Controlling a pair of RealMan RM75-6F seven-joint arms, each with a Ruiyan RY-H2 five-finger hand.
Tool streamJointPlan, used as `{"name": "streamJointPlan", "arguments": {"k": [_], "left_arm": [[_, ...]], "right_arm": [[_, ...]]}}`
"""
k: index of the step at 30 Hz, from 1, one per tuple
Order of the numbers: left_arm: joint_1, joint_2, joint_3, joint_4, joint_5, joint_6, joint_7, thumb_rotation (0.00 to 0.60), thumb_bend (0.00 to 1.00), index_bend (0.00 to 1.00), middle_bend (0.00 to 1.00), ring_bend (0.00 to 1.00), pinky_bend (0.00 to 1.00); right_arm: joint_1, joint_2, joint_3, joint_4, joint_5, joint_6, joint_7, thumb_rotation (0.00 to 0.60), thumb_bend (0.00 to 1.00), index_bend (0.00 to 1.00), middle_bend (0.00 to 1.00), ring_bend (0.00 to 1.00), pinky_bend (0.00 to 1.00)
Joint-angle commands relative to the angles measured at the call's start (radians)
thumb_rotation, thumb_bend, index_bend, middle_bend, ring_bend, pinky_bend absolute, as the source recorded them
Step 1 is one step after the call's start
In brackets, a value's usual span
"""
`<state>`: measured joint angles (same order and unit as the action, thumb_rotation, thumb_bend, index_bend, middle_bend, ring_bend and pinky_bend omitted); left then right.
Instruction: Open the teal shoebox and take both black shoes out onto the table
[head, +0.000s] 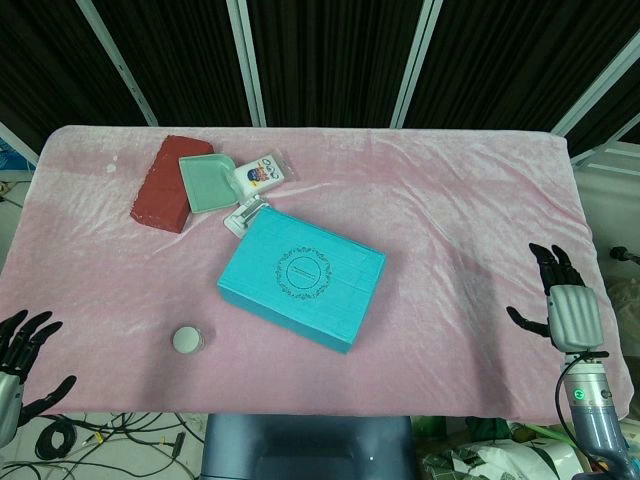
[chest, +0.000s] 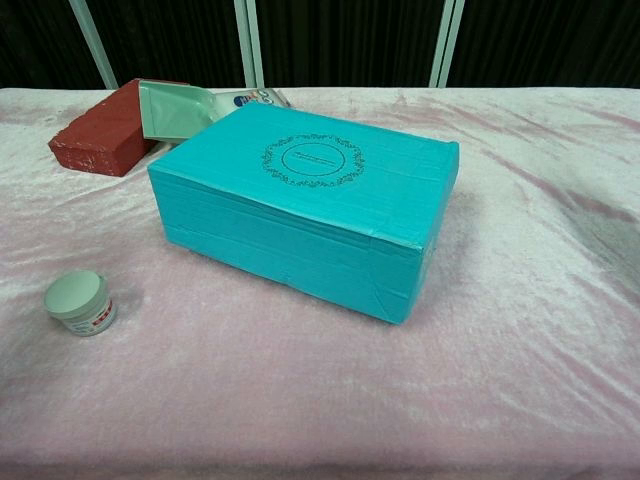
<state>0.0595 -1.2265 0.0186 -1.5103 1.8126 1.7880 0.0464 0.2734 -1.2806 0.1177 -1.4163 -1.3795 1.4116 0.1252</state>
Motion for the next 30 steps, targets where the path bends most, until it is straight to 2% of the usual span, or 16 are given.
{"name": "streamJointPlan", "arguments": {"k": [1,7,10,13,18,24,30], "left_arm": [[-0.016,0.011,0.014,-0.028,-0.04,-0.057,0.037,0.6,0.0,0.22,0.18,0.1,0.18],[-0.023,0.016,0.01,-0.037,-0.042,-0.062,0.025,0.6,0.0,0.22,0.18,0.1,0.18],[-0.024,0.018,0.012,-0.045,-0.031,-0.056,0.026,0.6,0.0,0.22,0.18,0.1,0.18],[-0.022,0.021,0.014,-0.052,-0.021,-0.043,0.018,0.6,0.0,0.22,0.17,0.1,0.18],[-0.018,0.033,0.012,-0.061,-0.008,-0.019,0.012,0.6,0.0,0.22,0.17,0.1,0.18],[-0.005,0.047,0.015,-0.068,-0.01,0.003,-0.004,0.6,0.0,0.22,0.17,0.1,0.17],[0.008,0.049,0.018,-0.063,-0.021,0.012,-0.014,0.6,0.0,0.22,0.17,0.1,0.17]], "right_arm": [[-0.001,-0.005,0.004,0.008,-0.016,0.007,0.013,0.6,0.1,0.08,0.11,0.05,0.22],[0.004,-0.01,-0.004,0.023,-0.051,-0.001,0.035,0.6,0.09,0.08,0.11,0.04,0.22],[0.016,-0.021,-0.024,0.041,-0.092,-0.017,0.05,0.6,0.01,0.08,0.11,0.04,0.22],[0.034,-0.052,-0.035,0.077,-0.138,-0.02,0.05,0.6,0.0,0.08,0.1,0.04,0.22],[0.09,-0.16,-0.033,0.196,-0.21,-0.02,0.058,0.6,0.0,0.08,0.08,0.03,0.22],[0.18,-0.3,-0.022,0.387,-0.293,-0.007,0.098,0.6,0.0,0.08,0.07,0.03,0.22],[0.264,-0.4,-0.032,0.555,-0.352,-0.014,0.132,0.6,0.0,0.08,0.08,0.03,0.22]]}}
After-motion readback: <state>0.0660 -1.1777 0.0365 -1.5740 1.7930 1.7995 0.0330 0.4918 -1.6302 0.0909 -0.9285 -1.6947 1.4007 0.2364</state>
